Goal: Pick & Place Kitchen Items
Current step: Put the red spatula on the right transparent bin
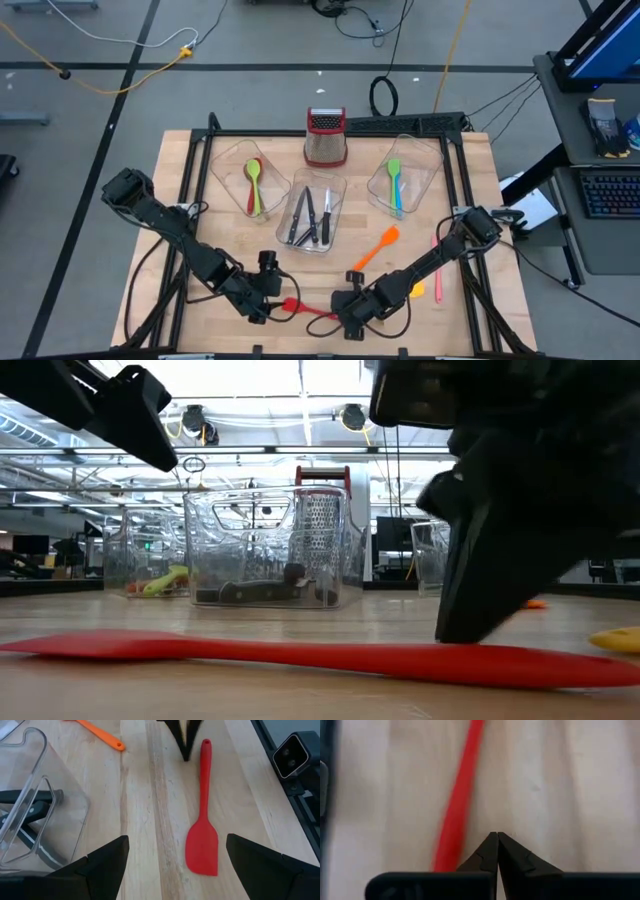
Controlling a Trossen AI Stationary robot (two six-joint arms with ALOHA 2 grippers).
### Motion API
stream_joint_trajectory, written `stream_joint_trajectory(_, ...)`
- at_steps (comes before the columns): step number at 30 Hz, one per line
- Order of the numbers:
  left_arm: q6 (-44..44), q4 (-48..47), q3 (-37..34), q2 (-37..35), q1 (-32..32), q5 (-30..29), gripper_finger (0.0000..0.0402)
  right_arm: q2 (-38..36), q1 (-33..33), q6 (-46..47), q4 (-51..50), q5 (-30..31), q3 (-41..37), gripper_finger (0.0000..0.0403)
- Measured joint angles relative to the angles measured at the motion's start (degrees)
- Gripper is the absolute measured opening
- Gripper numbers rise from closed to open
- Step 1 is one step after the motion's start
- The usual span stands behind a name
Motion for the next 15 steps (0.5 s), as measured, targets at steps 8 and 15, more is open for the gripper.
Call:
stream_joint_trajectory(8,-0.41,0.02,0.00,0.00,0.00,0.02,0.0335,-5.45,-2.26,-10.72,11.69,-1.23,0.20,0.0069)
stream_joint_trajectory(15,-0.15,-0.07,0.00,0.00,-0.08,0.02,0.0335,-2.98,-4.14,-14.42,17.15,-7.01,0.05,0.0165)
